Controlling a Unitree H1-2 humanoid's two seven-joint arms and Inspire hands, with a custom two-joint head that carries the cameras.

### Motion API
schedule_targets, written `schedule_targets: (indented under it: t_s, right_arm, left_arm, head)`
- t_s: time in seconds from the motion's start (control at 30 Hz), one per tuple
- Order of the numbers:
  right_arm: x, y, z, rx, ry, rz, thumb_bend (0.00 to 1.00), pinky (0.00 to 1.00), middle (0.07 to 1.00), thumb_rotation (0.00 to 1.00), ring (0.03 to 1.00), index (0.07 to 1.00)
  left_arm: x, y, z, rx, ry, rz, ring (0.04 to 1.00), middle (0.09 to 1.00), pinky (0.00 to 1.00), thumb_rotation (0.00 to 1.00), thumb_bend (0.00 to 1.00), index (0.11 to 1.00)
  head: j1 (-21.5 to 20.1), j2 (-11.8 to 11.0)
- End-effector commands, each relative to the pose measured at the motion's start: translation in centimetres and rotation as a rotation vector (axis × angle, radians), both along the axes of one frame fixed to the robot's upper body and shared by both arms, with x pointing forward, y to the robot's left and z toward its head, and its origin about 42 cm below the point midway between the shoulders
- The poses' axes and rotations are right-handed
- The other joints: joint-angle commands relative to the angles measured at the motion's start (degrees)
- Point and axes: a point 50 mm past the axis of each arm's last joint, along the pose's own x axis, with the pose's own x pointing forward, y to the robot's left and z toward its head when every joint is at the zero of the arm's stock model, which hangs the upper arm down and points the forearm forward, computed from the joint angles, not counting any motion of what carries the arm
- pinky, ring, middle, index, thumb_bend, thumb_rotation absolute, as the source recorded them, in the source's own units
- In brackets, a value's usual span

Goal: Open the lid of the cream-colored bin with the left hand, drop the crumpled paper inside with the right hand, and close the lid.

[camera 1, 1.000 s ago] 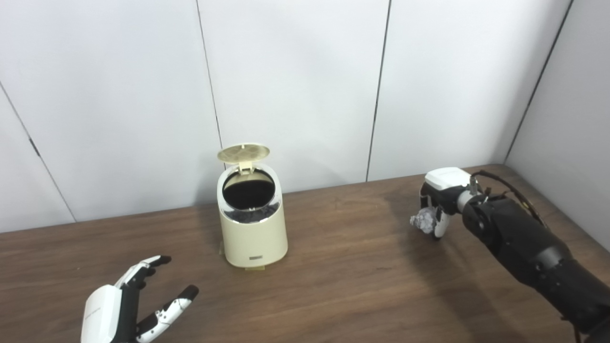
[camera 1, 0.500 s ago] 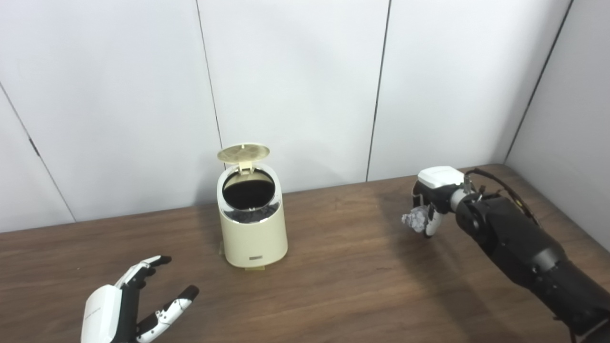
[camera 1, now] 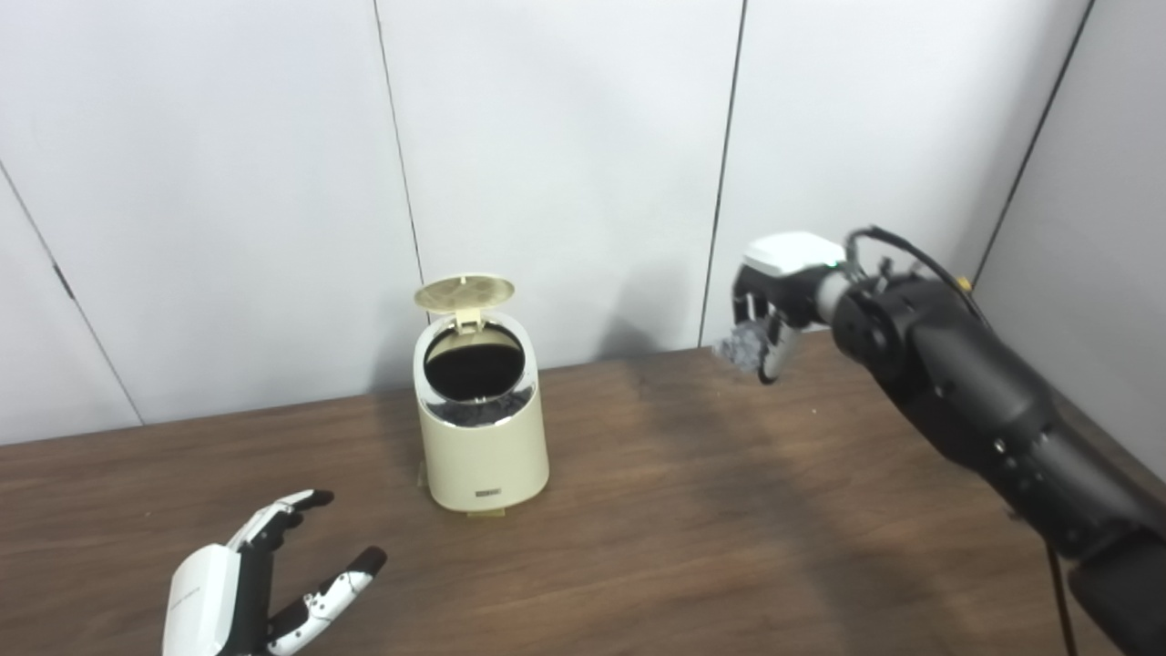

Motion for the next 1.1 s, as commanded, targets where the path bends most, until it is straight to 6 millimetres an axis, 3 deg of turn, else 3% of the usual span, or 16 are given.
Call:
schedule_targets:
  t_s: [0.0,0.17,0.4,0.43,0.53,0.93,1.07]
  right_arm:
    - [0.0,1.4,4.8,-0.008,-0.12,0.033,0.52,0.33,0.471,0.0,0.399,0.512]
    - [-1.1,4.4,6.8,0.074,-0.15,0.112,0.52,0.36,0.488,0.0,0.434,0.492]
    - [-2.7,9.5,9.3,0.058,-0.14,0.207,0.52,0.42,0.532,0.0,0.475,0.449]
    - [-2.9,10.2,9.6,0.058,-0.139,0.224,0.52,0.35,0.494,0.0,0.435,0.481]
    - [-3.3,11.7,9.9,0.06,-0.135,0.258,0.52,0.28,0.457,0.0,0.398,0.51]
    - [-3.8,16.5,9.9,0.086,-0.13,0.426,0.52,0.2,0.427,0.0,0.37,0.516]
    - [-4.2,17.9,9.4,0.127,-0.109,0.448,0.52,0.14,0.482,0.0,0.409,0.482]
  left_arm:
    - [1.2,-0.4,1.6,0.008,-0.076,-0.015,0.765,0.782,0.73,0.76,0.77,0.771]
    - [1.2,-0.7,1.5,0.005,-0.065,-0.01,0.769,0.783,0.74,0.74,0.78,0.77]
    - [1.3,-1.2,1.1,0.015,-0.061,-0.009,0.771,0.788,0.75,0.76,0.79,0.776]
    - [1.3,-1.2,1.1,0.016,-0.063,-0.01,0.77,0.789,0.75,0.76,0.78,0.776]
    - [1.3,-1.5,1.0,0.02,-0.067,-0.01,0.767,0.785,0.74,0.75,0.78,0.774]
    - [1.4,-2.0,0.6,0.027,-0.053,-0.008,0.773,0.791,0.74,0.76,0.77,0.779]
    - [1.5,-2.2,0.5,0.027,-0.053,-0.011,0.772,0.792,0.73,0.75,0.77,0.78]
  head:
    - [0.3,-0.04]
    - [0.74,-0.18]
    - [1.72,-1.35]
    - [1.94,-1.49]
    - [2.58,-1.8]
    - [4.43,-2.49]
    - [5.13,-2.56]
